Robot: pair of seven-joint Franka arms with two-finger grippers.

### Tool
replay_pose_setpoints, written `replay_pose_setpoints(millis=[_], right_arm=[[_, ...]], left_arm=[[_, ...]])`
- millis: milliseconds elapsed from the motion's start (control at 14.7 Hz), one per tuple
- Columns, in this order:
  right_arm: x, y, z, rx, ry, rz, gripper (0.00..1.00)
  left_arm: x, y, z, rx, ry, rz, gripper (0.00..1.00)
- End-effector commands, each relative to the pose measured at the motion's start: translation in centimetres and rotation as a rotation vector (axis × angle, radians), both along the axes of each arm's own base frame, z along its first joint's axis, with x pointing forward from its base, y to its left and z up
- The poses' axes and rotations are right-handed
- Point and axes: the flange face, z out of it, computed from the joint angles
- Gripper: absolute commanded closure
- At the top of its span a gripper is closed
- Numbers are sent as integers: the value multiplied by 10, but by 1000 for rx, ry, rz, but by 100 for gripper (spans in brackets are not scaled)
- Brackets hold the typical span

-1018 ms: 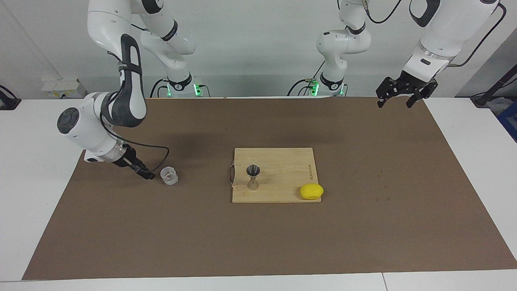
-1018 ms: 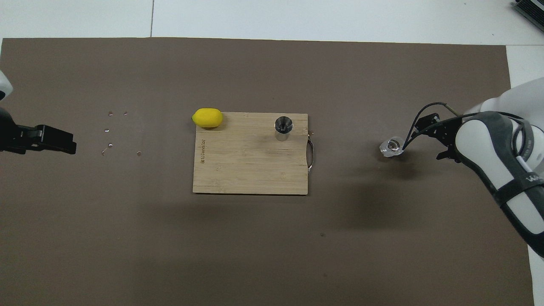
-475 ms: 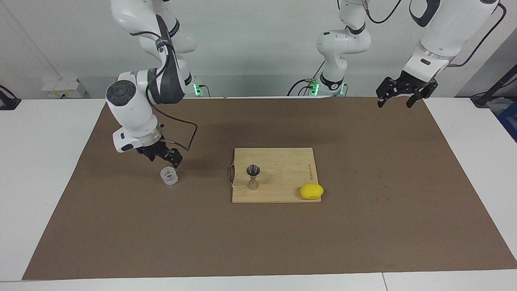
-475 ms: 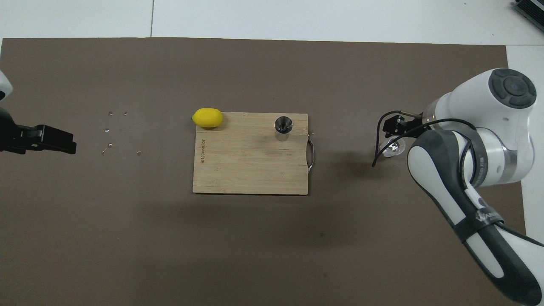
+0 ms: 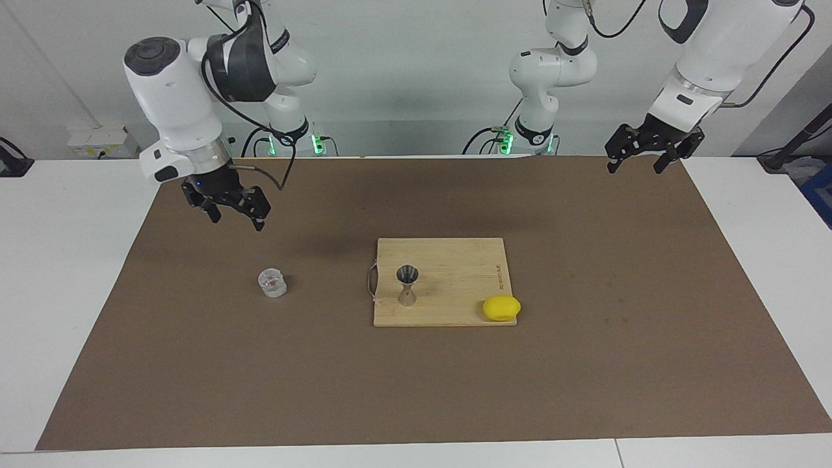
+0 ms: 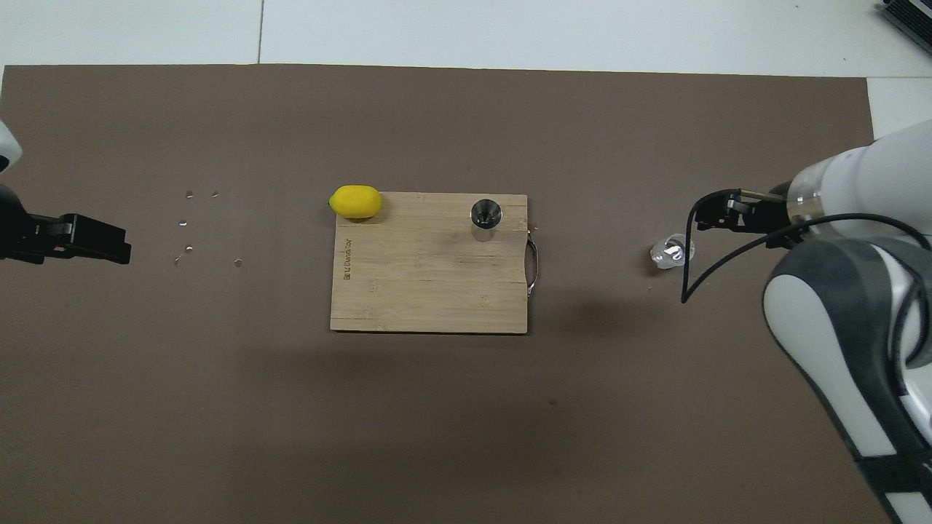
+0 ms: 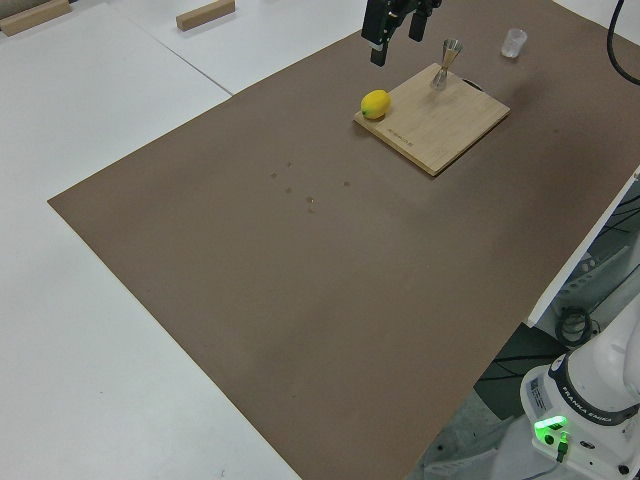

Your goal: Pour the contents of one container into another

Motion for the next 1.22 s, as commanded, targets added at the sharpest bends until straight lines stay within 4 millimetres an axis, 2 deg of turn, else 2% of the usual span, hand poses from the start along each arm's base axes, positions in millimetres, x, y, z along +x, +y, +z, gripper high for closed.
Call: replay_pose_setpoints(millis=[0,204,339,475,746,1153], right_arm=[[7,-28,34,-20,-6,13,0],[5,-54,66,-22,8,-3,0],[9,-61,77,-20,41,-14,0],[2,-54,74,-17,63,-2,0],[-16,-25,59,-23,113,90,0],[-21,-17,55,-13,134,140,0]], left_arm=[[-9,2,0,14,1,11,0],[-9,1,0,14,-1,10,0],[-9,1,0,14,1,10,0],[-9,1,0,14,1,10,0],[-9,1,0,14,-1,10,0],[-9,2,0,14,1,11,0]])
